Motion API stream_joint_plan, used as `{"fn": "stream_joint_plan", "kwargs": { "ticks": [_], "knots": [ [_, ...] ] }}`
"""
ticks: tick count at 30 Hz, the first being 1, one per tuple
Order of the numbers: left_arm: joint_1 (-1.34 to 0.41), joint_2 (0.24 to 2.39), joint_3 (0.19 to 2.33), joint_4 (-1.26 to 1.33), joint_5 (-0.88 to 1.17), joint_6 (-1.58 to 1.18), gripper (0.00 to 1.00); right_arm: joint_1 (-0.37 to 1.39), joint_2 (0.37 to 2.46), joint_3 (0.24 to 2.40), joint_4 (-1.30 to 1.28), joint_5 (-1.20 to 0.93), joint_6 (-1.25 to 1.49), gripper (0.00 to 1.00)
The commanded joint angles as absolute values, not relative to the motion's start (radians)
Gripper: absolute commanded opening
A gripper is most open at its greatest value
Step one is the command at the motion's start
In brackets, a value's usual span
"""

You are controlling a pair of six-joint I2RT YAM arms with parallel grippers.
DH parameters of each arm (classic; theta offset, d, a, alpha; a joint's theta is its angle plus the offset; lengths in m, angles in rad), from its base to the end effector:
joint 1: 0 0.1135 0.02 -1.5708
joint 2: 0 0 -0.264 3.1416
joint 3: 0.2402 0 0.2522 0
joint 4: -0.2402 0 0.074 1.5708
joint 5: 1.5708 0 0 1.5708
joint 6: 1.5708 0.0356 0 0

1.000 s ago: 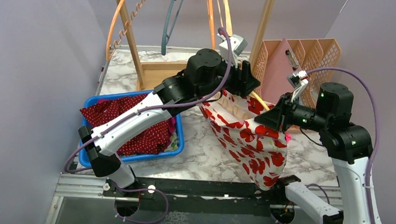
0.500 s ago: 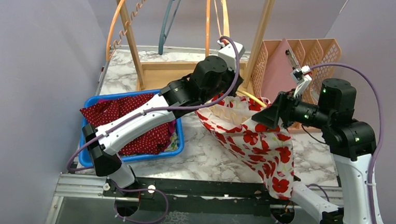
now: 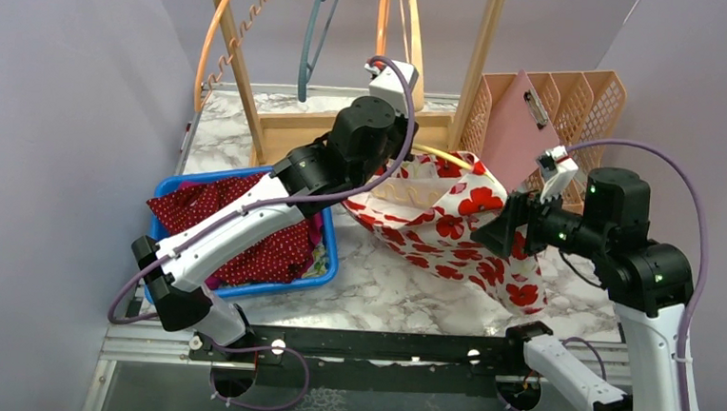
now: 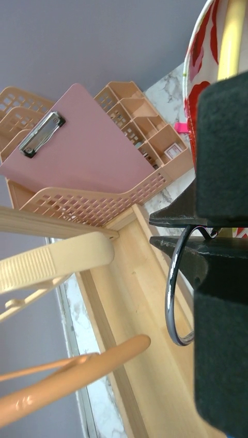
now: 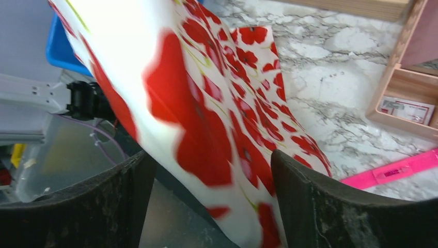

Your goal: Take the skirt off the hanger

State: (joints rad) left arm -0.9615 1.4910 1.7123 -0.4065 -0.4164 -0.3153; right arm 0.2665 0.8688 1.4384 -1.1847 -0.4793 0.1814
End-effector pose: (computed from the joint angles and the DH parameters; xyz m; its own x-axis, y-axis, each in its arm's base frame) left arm 0.2004 -0.2620 0.4693 -0.2622 -0.1198 -0.9575 0.4640 0.8544 -0.2340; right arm 0.1015 0.0447 0.4368 -0.6552 -0.0129 -0.7553 -0.4868 0.7718 0.4091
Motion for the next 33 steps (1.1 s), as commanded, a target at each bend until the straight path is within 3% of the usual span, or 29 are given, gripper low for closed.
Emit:
{"fn": "stream_joint_plan", "kwargs": {
  "ticks": [1, 6, 12, 15, 19, 22, 30, 31, 33],
  "knots": [
    [-0.92, 1.418, 1.723, -0.355, -0.455, -0.312, 0.0, 0.262, 0.823, 1.38, -1.169, -0.428, 0.156, 0.83],
    [-0.875, 1.387, 1.707, -0.371, -0.435, -0.313, 0.0, 0.262, 0.756, 1.306, -1.087, -0.426, 0.162, 0.77],
    [-0.831, 1.358, 1.687, -0.387, -0.386, -0.346, 0.0, 0.262, 0.734, 1.223, -0.949, -0.433, 0.187, 0.47],
    [-0.812, 1.346, 1.679, -0.387, -0.355, -0.367, 0.0, 0.262, 0.724, 1.181, -0.836, -0.443, 0.213, 0.46],
    [-0.803, 1.333, 1.667, -0.396, -0.329, -0.377, 0.0, 0.261, 0.767, 1.177, -0.759, -0.381, 0.226, 0.61],
    [-0.796, 1.315, 1.648, -0.397, -0.32, -0.394, 0.0, 0.262, 0.809, 1.182, -0.75, -0.315, 0.219, 0.62],
    [-0.781, 1.319, 1.653, -0.387, -0.357, -0.395, 0.0, 0.262, 0.812, 1.193, -0.766, -0.32, 0.213, 0.17],
    [-0.781, 1.322, 1.656, -0.381, -0.376, -0.401, 0.0, 0.262, 0.803, 1.193, -0.782, -0.298, 0.217, 0.07],
    [-0.781, 1.323, 1.655, -0.372, -0.429, -0.427, 0.0, 0.262, 0.78, 1.201, -0.816, -0.224, 0.242, 0.01]
  ]
}}
